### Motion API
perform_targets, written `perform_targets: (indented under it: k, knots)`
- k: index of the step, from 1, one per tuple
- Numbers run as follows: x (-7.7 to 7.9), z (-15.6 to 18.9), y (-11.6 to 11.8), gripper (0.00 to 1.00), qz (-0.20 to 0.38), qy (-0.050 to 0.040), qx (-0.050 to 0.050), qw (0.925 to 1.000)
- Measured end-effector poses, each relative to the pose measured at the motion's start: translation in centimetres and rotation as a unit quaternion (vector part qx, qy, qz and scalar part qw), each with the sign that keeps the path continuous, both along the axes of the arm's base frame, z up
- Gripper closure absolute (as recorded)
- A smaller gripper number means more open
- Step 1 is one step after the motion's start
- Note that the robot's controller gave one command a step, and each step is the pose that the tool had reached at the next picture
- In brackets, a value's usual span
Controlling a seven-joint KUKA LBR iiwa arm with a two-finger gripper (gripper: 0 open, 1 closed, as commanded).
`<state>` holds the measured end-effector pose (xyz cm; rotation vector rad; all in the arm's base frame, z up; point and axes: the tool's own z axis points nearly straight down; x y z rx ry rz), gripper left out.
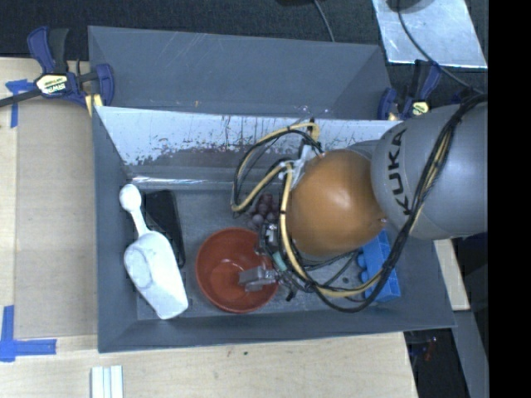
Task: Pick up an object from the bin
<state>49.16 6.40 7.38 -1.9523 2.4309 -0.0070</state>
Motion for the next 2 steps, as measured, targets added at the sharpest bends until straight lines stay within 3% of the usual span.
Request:
perform_targets:
  k: [1,2]
  knots:
    - [0.0,0.0,0.0,1.00,0.000,0.0002,0.000,1.0000]
    - [-0.1,2.4,0.1,1.00,0.000,0.0015,0.001,1.0000]
